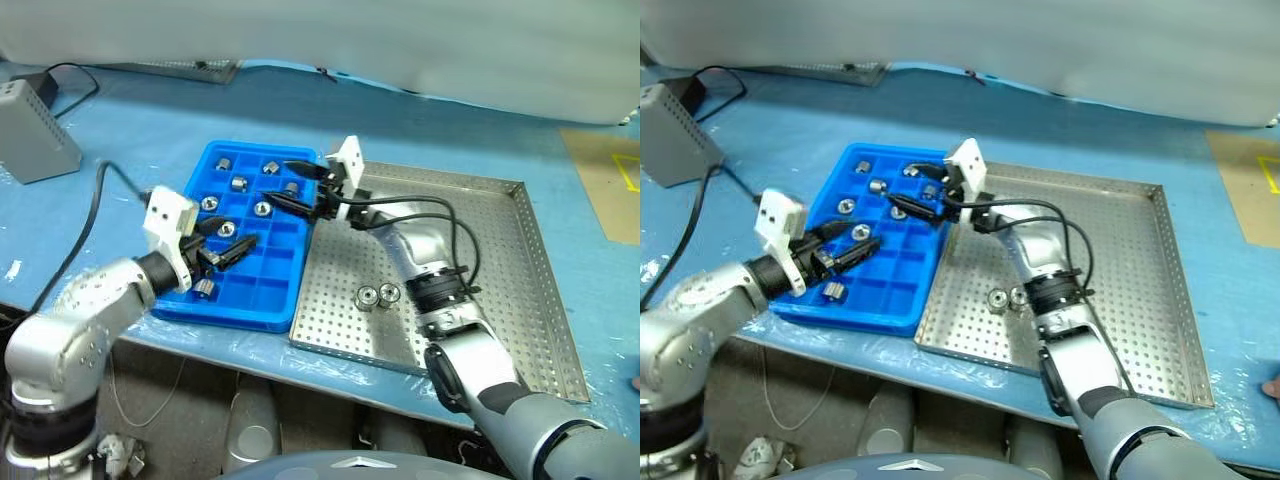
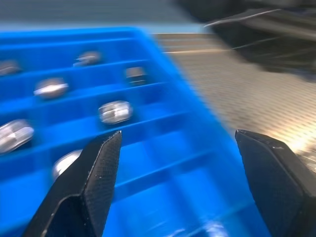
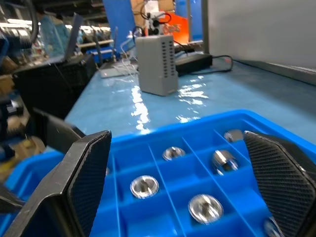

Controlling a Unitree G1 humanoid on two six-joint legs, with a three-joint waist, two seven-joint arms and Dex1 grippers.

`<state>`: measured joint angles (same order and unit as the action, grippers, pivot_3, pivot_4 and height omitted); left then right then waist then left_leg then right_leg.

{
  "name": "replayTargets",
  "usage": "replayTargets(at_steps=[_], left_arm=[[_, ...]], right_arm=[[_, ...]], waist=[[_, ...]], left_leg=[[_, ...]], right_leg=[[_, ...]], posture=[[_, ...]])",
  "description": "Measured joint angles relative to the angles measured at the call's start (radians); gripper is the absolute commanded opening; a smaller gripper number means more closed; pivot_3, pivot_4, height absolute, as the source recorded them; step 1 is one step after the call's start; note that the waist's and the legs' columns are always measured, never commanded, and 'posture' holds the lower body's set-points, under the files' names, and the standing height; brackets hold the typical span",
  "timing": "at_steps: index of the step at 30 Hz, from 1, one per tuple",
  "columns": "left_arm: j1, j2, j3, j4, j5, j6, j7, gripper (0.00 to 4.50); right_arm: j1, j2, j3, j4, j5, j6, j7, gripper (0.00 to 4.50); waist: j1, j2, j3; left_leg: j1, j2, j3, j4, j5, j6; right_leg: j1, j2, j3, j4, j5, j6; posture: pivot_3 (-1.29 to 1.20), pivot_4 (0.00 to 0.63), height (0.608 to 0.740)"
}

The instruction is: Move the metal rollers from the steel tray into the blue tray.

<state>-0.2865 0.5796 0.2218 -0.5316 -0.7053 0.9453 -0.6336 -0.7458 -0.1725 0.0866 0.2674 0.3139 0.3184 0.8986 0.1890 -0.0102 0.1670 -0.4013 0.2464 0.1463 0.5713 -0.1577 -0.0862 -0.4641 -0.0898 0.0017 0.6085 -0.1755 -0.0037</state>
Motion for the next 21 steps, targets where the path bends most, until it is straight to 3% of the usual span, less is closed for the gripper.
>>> replayTargets(at_steps=[4, 6, 9, 13, 18, 21], left_arm=[[-0.162, 0.006, -0.088, 0.211, 0.022, -0.103, -0.148, 3.87], [-0.238, 0.006, -0.191, 0.305, 0.06, -0.167, -0.26, 3.87], [-0.333, -0.016, -0.381, 0.47, 0.183, -0.297, -0.409, 3.87], [-0.412, -0.087, -0.527, 0.662, 0.322, -0.466, -0.512, 3.87], [-0.479, -0.174, -0.579, 0.839, 0.417, -0.627, -0.575, 3.87], [-0.535, -0.246, -0.536, 0.955, 0.438, -0.694, -0.507, 3.87]], right_arm=[[0.1, -0.132, -0.008, -0.191, 0.048, 0.162, 0.016, 4.5], [0.17, -0.218, -0.006, -0.296, 0.048, 0.225, 0.013, 4.5], [0.26, -0.308, -0.007, -0.406, 0.042, 0.308, -0.022, 4.5], [0.352, -0.395, 0.018, -0.51, 0.038, 0.383, -0.032, 4.5], [0.403, -0.44, 0.079, -0.578, 0.03, 0.448, -0.051, 4.5], [0.409, -0.446, 0.128, -0.583, 0.02, 0.469, -0.052, 4.5]], waist=[[-0.044, 0.0, 0.0], [-0.06, 0.0, 0.0], [-0.093, 0.0, 0.0], [-0.141, 0.0, 0.0], [-0.174, 0.001, -0.001], [-0.174, 0.001, -0.001]], left_leg=[[0.003, 0.0, 0.0, 0.0, 0.001, 0.0], [0.008, 0.0, 0.0, -0.002, 0.001, -0.001], [0.016, -0.002, 0.002, -0.006, 0.002, -0.001], [0.017, -0.002, 0.002, -0.006, 0.002, -0.002], [0.018, -0.002, 0.003, -0.005, 0.002, -0.001], [0.017, -0.002, 0.004, -0.003, 0.001, 0.0]], right_leg=[[0.002, 0.0, 0.001, 0.0, 0.0, 0.0], [0.007, 0.0, 0.001, -0.001, 0.0, 0.001], [0.01, 0.0, 0.004, -0.001, 0.0, 0.001], [0.01, 0.002, 0.006, -0.001, 0.0, 0.001], [0.01, 0.002, 0.008, -0.001, 0.0, 0.001], [0.011, 0.002, 0.01, -0.001, 0.001, 0.001]], posture=[[-0.04, 0.15, 0.74], [-0.08, 0.15, 0.74], [-0.19, 0.15, 0.74], [-0.26, 0.15, 0.74], [-0.3, 0.15, 0.74], [-0.29, 0.15, 0.74]])
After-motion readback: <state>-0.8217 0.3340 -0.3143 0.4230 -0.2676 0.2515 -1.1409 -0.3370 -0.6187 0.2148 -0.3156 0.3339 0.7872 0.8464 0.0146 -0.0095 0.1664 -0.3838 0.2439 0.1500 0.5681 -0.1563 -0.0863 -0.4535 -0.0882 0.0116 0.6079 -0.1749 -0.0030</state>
